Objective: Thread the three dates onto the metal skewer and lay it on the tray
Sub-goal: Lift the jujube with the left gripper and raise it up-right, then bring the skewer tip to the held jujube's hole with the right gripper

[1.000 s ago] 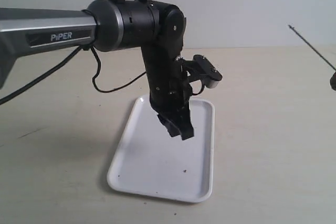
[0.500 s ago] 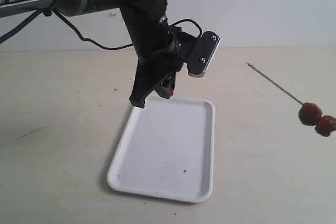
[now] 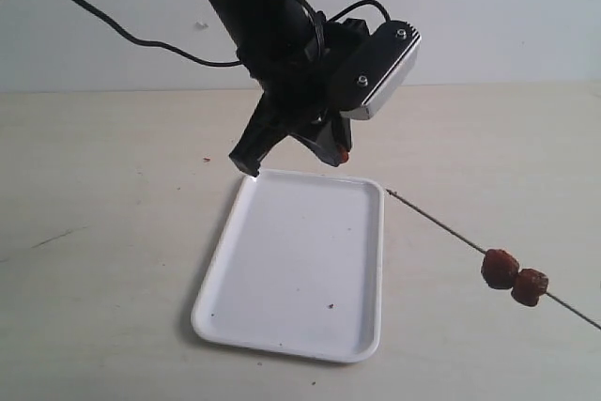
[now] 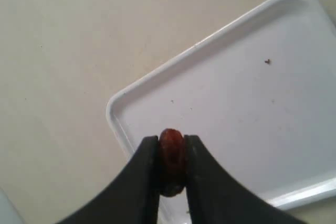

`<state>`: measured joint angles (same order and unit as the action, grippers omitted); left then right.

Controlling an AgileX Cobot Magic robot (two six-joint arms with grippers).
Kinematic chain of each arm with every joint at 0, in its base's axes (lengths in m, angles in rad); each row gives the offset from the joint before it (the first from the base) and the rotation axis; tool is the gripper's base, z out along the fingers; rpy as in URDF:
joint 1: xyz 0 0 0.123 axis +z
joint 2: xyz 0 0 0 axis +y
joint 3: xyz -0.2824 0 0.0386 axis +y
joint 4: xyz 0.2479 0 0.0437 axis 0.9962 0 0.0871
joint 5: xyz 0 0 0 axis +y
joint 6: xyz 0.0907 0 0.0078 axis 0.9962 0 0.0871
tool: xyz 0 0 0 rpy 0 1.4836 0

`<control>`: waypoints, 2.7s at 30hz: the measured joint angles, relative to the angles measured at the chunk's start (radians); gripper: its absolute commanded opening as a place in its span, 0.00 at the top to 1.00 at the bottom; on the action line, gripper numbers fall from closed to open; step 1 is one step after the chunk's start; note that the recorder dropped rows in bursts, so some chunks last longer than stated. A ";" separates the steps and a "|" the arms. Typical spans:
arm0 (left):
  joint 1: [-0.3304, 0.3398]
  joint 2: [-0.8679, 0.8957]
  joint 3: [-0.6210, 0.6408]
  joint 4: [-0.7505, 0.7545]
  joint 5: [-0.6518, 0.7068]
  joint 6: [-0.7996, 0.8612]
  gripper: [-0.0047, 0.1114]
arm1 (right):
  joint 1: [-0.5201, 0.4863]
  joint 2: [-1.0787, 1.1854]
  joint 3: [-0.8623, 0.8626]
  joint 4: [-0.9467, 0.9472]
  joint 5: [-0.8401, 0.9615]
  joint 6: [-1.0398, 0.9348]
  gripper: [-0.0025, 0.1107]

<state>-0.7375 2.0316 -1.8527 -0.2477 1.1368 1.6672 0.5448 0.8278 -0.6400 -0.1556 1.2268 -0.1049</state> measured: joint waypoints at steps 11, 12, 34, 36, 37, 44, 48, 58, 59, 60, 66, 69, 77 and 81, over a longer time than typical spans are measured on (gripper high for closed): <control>0.000 -0.002 0.000 -0.006 0.041 0.122 0.86 | 0.000 0.098 0.000 0.008 -0.033 0.008 0.98; 0.000 -0.002 0.000 -0.006 0.041 0.131 0.86 | 0.000 0.109 0.000 0.013 -0.051 0.008 0.98; 0.000 -0.002 0.000 0.056 0.018 0.154 0.86 | 0.000 0.263 -0.090 0.091 -0.212 0.079 0.98; 0.000 -0.002 0.000 0.056 0.016 0.154 0.86 | 0.000 0.277 -0.111 0.091 -0.208 0.079 0.98; 0.000 -0.002 0.000 0.056 0.016 0.154 0.86 | 0.000 0.281 -0.121 0.092 -0.206 0.079 0.98; 0.000 -0.002 0.000 0.056 0.012 0.154 0.86 | 0.000 0.301 -0.139 0.094 -0.158 0.081 0.98; 0.000 -0.002 0.000 0.056 0.012 0.154 0.86 | 0.000 0.302 -0.139 0.094 -0.149 0.081 0.98; 0.000 -0.002 0.000 0.056 0.010 0.154 0.86 | 0.000 0.302 -0.139 0.046 -0.145 0.105 0.98; 0.000 -0.002 0.000 0.056 0.010 0.154 0.86 | 0.000 0.302 -0.139 0.038 -0.145 0.105 0.98; 0.000 -0.002 0.000 0.058 0.010 0.154 0.86 | 0.000 0.304 -0.139 0.036 -0.145 0.105 0.98; 0.000 -0.002 0.000 0.060 0.010 0.154 0.86 | 0.000 0.329 -0.139 0.031 -0.149 0.112 0.98; 0.000 -0.002 0.000 0.064 0.008 0.154 0.86 | 0.000 0.335 -0.139 0.031 -0.152 0.115 0.98; 0.000 -0.002 0.000 0.064 -0.017 0.154 0.86 | 0.000 0.314 -0.162 0.029 -0.120 0.115 0.98; 0.000 -0.002 0.000 0.064 -0.023 0.154 0.86 | 0.000 0.314 -0.188 0.029 -0.095 0.113 0.98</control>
<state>-0.7375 2.0295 -1.8527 -0.1837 1.1137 1.8212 0.5448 1.1417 -0.8284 -0.1266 1.1320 0.0076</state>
